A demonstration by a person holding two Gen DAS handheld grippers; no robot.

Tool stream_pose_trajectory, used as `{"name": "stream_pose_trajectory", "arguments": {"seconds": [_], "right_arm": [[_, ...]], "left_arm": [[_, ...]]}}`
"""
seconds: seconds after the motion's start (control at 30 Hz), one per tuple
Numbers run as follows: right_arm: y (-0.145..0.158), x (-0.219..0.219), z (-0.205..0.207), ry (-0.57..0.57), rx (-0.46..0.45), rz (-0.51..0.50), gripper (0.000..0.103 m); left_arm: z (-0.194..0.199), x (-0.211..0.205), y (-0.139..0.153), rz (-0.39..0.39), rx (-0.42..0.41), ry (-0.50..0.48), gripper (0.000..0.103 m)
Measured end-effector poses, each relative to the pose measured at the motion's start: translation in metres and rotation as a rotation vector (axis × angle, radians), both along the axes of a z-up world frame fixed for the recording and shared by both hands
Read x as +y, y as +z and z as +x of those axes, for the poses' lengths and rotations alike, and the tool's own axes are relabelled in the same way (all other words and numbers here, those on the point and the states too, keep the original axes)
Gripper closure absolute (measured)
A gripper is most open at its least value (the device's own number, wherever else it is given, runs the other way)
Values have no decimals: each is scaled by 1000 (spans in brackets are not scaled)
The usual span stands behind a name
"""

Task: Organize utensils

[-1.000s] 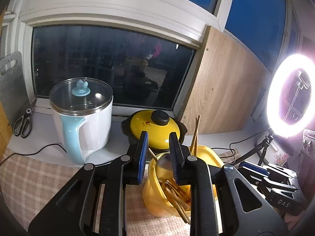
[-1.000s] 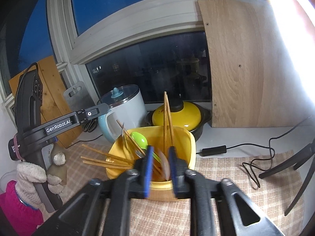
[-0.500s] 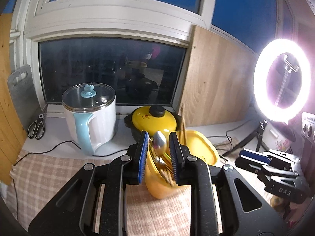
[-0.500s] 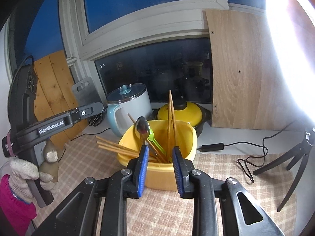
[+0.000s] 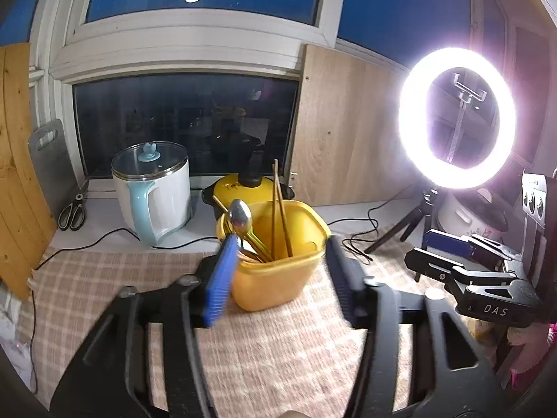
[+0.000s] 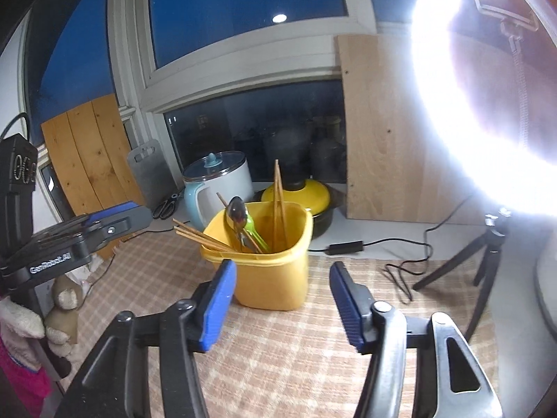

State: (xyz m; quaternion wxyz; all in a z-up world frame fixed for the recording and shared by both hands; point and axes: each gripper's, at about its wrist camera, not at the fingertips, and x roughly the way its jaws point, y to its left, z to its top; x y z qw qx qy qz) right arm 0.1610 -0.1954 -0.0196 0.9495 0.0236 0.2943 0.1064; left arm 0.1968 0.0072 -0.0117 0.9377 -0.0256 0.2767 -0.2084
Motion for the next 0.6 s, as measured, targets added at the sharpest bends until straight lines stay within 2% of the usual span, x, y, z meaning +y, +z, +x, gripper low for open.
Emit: {"name": "stream_pose_trajectory", "arguments": {"seconds": [0.07, 0.13, 0.27, 0.3, 0.37, 0.43, 0.6], "right_arm": [[3, -5, -8, -2, -11, 4, 25], [6, -10, -16, -3, -24, 7, 16], [11, -13, -26, 5, -47, -5, 8], [12, -13, -28, 6, -55, -6, 2], [15, -15, -33, 8, -75, 0, 0], [17, -16, -36, 7, -79, 3, 0], [17, -19, -40, -12, -80, 15, 0]], "left_arm": [[-12, -2, 4, -1, -11, 12, 31], [-23, -5, 7, -5, -13, 26, 18], [-37, -11, 10, 23, -7, 48, 16], [-38, -12, 10, 27, -4, 55, 16], [-45, -13, 12, 32, 4, 76, 13], [-49, -13, 14, 31, 1, 99, 3], [-60, -17, 17, 69, -11, 128, 2]]}}
